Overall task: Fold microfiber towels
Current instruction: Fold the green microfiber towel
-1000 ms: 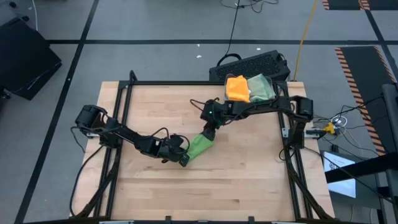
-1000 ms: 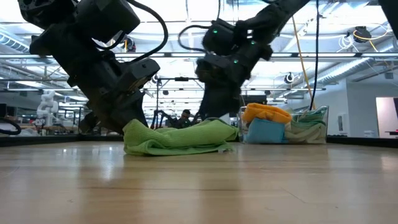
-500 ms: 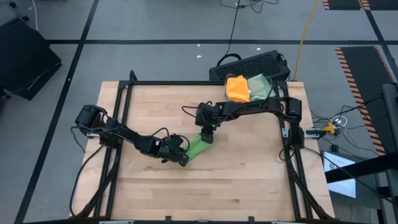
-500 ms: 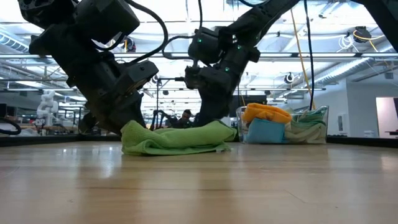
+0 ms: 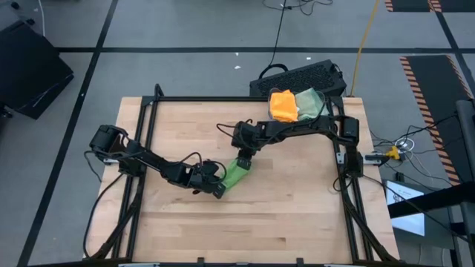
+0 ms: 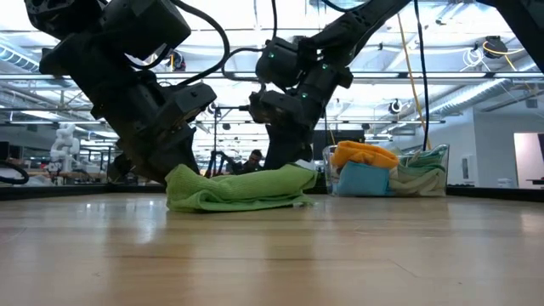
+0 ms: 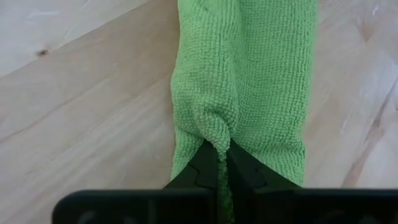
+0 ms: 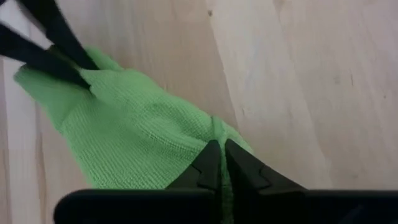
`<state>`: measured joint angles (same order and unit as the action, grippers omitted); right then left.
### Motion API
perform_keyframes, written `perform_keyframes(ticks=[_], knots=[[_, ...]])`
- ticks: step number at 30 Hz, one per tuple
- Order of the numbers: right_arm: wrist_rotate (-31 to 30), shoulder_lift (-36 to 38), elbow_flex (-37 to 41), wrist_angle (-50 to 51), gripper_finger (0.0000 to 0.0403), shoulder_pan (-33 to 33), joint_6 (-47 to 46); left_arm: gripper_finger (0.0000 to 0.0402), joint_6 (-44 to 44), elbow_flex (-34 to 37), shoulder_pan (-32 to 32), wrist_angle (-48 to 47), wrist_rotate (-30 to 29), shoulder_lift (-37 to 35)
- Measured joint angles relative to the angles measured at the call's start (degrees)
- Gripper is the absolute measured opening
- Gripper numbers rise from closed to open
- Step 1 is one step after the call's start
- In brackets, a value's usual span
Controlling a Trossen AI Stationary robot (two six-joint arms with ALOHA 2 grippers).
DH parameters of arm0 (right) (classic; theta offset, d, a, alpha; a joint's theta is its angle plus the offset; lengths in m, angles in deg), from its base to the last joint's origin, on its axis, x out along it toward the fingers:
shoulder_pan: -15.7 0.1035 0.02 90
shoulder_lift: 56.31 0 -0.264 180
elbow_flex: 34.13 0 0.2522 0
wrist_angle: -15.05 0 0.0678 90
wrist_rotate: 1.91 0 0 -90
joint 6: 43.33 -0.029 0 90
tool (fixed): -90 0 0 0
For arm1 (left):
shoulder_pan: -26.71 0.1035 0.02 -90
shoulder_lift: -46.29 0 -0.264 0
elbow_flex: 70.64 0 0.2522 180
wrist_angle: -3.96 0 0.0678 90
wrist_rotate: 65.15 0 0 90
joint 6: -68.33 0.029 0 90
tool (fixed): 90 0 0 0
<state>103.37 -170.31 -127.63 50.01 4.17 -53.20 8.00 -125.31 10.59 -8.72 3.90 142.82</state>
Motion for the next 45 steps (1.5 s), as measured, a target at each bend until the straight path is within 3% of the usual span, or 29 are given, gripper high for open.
perform_keyframes(ticks=[5, 18, 25, 32, 39, 45], knots=[[0.38, -0.02, 0.04, -0.12, 0.0006, -1.28, -5.65, 0.0019, 0.04, -0.02, 0.01, -0.07, -0.18, 0.00], [12.81, -0.02, 2.58, 0.02, 0.0003, -10.25, -22.43, 0.0011, -1.30, -0.02, 0.07, -1.40, -4.05, -0.02], [9.58, 0.07, 3.32, 1.67, 0.0008, -9.73, -23.16, 0.0012, -2.39, -0.02, -0.13, -0.66, -5.05, -0.02], [2.73, 0.31, 3.52, 1.64, 0.0073, -10.04, -25.45, 0.0012, -3.42, 0.00, -3.43, -1.89, -3.36, -0.02], [11.30, 1.14, 3.30, -5.28, 0.0148, -7.96, -28.84, 0.0007, -4.92, 0.00, -4.63, -2.65, -4.02, -0.02], [10.63, 1.12, 3.30, -3.58, 0.0157, -4.19, -27.04, 0.0012, -5.40, 0.00, -4.53, -2.67, -4.27, -0.02]])
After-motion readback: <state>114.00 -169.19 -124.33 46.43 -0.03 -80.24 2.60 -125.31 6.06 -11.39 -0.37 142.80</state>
